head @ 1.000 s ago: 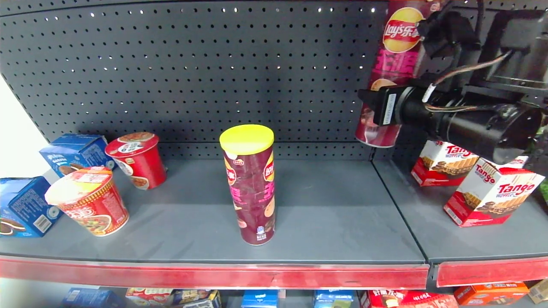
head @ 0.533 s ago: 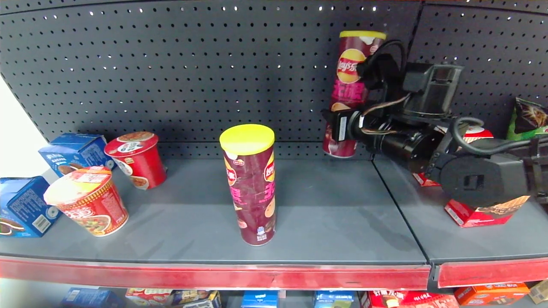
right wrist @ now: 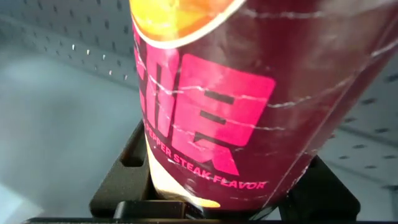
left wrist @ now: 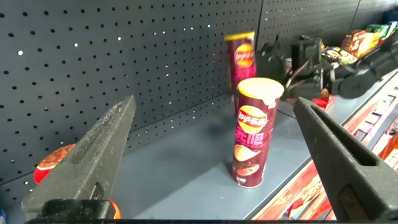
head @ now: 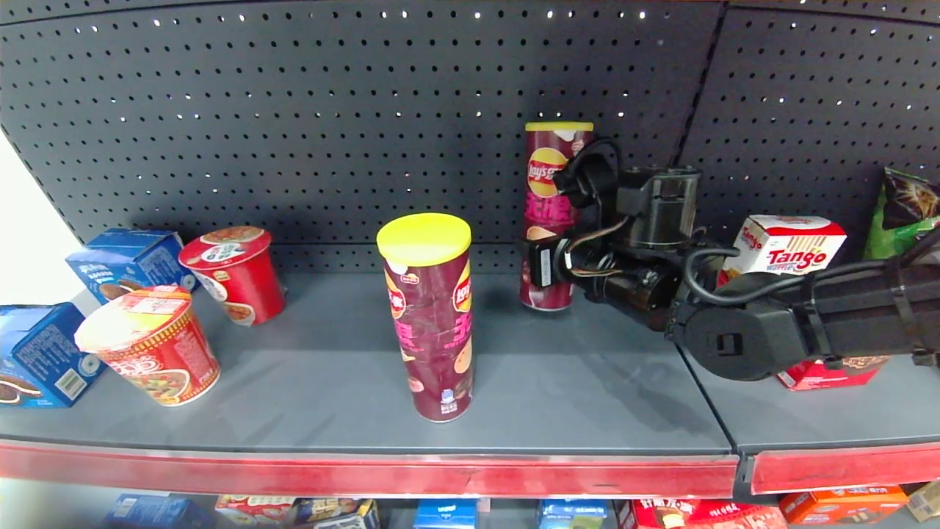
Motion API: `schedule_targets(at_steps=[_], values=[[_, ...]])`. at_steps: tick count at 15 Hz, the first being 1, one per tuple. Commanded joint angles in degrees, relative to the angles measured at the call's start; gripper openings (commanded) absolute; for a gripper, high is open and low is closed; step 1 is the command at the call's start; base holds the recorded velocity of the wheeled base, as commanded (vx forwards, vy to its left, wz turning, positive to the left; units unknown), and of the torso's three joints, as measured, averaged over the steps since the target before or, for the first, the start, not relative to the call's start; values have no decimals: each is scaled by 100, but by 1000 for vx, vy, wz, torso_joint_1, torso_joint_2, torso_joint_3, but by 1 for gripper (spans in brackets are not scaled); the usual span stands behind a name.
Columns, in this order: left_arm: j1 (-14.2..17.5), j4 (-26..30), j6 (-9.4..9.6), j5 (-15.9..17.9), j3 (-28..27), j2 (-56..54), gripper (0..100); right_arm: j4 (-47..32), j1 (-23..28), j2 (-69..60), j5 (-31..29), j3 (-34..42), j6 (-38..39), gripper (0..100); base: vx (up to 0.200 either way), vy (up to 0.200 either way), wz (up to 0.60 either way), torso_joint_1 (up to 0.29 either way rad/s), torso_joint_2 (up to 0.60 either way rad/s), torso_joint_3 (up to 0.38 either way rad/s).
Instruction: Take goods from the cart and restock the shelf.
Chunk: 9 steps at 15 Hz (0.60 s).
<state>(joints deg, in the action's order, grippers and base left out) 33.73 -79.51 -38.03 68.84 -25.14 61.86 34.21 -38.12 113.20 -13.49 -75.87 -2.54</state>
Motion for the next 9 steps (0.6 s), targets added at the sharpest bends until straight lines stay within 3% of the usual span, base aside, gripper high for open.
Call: schedule_targets(at_steps=[1, 3, 9], values=[[2, -3, -2, -2, -9, 11, 100, 148, -108, 325, 101, -59, 51, 0, 0, 0, 0, 0, 0, 0], [2, -3, -2, -2, -18, 11, 100, 789, -213, 633, 154, -85, 78, 0, 0, 0, 0, 0, 0, 0], [-33, -3, -2, 7, -18, 11, 100, 851, -257, 1169, 418, -323, 51, 0, 0, 0, 0, 0, 0, 0]])
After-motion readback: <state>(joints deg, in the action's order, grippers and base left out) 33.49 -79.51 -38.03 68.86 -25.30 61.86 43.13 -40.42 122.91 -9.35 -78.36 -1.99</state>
